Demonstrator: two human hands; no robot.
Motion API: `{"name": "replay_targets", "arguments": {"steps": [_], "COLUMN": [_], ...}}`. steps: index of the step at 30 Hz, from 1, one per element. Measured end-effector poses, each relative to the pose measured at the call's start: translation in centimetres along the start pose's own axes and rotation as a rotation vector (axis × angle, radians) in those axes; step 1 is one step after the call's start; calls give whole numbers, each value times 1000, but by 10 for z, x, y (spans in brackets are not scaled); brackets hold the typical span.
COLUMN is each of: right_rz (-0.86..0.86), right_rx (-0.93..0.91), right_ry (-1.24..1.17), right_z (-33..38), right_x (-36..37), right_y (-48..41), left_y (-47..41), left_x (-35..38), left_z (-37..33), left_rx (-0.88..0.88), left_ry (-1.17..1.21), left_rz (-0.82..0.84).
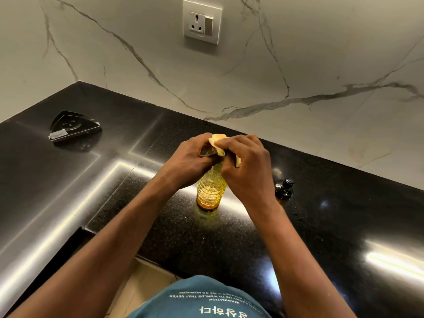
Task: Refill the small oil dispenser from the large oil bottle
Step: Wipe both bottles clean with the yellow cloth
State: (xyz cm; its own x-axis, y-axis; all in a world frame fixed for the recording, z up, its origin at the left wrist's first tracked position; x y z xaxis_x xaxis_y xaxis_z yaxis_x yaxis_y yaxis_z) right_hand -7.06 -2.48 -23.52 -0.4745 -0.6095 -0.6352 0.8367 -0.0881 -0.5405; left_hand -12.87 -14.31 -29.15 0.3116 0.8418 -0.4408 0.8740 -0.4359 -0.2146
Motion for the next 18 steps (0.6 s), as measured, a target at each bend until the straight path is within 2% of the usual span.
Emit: {"name": "replay_targets", "arguments": {"steps": [4, 10, 12, 18], "right_rz": [0, 1, -19, -84], "right_rx": [52, -42, -24, 387], "right_ry": [-21, 25, -17, -447], "right_z": [-8, 4, 0, -52], "right_x": [-2, 1, -3, -8], "right_y": [-5, -2, 1, -10], "left_y": [-2, -2, -1, -1], "left_x": [2, -1, 0, 2], "left_z": [-1, -2, -3, -2], "left_rx": [3, 11, 8, -19], "left_ry": [-46, -58, -54, -94], "left_rz": [-5, 19, 19, -3]}}
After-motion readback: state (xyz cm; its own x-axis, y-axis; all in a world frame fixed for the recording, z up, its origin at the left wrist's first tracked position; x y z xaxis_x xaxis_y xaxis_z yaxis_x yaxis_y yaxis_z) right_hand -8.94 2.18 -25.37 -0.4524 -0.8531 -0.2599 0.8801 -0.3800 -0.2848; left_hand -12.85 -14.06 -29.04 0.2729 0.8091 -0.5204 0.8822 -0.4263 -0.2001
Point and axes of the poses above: each hand's wrist, its own y-axis away from the middle knuckle, its own x-axis out of the palm, z = x × y, the point moved 9 cm from there along -y, towards the middle knuckle, and after that the axes turned 10 degrees about x, right-handed, at the moved point
